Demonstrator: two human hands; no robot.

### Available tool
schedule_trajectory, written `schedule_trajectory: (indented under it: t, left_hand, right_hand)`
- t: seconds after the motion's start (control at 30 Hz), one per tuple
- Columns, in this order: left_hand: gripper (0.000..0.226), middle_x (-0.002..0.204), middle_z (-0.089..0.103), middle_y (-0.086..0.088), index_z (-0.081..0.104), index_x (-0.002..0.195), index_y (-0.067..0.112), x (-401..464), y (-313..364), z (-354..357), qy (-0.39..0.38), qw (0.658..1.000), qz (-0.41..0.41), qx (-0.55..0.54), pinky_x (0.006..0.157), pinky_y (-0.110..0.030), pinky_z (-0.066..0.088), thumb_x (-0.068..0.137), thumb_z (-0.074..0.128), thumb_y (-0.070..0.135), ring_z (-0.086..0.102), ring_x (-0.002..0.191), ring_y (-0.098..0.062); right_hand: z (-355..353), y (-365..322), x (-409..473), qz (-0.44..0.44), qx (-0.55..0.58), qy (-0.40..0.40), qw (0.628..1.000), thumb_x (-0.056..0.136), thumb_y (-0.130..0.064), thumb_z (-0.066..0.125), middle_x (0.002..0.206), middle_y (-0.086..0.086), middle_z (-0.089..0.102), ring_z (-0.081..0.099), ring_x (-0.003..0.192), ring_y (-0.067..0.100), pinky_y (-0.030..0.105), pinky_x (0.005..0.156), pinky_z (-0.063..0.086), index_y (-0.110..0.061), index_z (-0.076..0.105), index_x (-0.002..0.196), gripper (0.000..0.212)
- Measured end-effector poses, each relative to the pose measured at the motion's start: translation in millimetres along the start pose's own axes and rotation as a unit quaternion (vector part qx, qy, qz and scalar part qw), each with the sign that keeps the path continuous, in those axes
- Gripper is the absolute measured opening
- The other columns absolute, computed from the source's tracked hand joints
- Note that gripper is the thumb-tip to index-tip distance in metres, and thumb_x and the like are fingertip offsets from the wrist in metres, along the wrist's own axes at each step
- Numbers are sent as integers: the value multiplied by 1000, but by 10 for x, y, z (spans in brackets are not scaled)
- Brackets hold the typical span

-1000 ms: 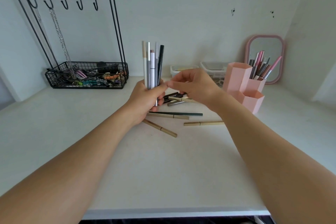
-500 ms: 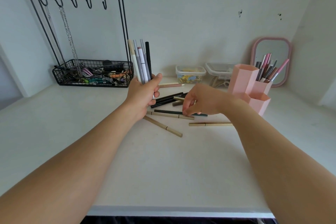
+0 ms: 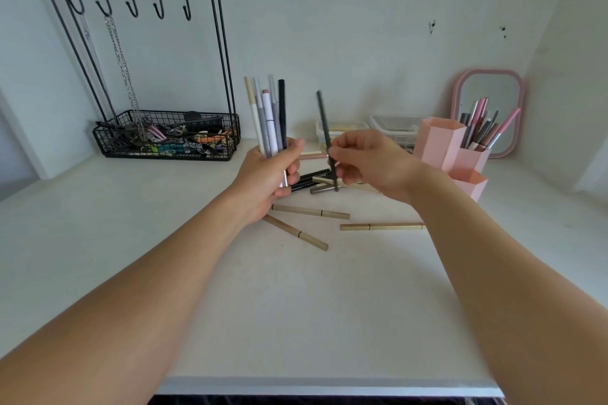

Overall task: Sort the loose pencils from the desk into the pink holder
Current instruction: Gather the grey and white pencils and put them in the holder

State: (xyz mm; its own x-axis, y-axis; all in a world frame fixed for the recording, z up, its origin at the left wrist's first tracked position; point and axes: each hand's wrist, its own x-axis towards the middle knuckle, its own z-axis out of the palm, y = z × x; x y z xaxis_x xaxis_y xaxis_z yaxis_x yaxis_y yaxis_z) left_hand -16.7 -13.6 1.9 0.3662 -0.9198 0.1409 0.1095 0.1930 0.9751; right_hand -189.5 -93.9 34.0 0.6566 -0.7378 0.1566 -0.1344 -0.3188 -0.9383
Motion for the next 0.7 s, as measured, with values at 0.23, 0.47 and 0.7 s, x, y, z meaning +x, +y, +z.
schedule_trajectory:
  t: [0.23, 0.47, 0.7]
  left_hand:
    - [20, 67, 68, 5, 66, 95, 13, -56, -24, 77, -55, 997, -18, 45, 36, -17, 26, 85, 78, 25, 47, 50, -10]
    - [16, 59, 57, -3, 63, 89, 13, -63, -36, 86, -35, 993, 6, 116, 38, -18, 24, 88, 76, 22, 45, 45, -13]
    - [8, 59, 55, 3, 63, 90, 18, 21, 13, -4, 59, 997, 11, 39, 41, -21, 35, 94, 69, 22, 61, 55, -14]
  right_hand:
    - [238, 28, 48, -56, 132, 56, 988, 94, -5, 62, 74, 12, 65, 59, 62, 17, 21, 56, 49, 0, 66, 89, 8]
    - [277, 124, 84, 2, 103, 63, 993, 90, -23, 70, 88, 15, 70, 59, 80, 25, 30, 70, 46, -6, 75, 95, 18]
    - [75, 323, 135, 8, -340, 103, 935, 91, -19, 64, 99, -1, 73, 61, 84, 12, 26, 76, 49, -18, 76, 99, 15]
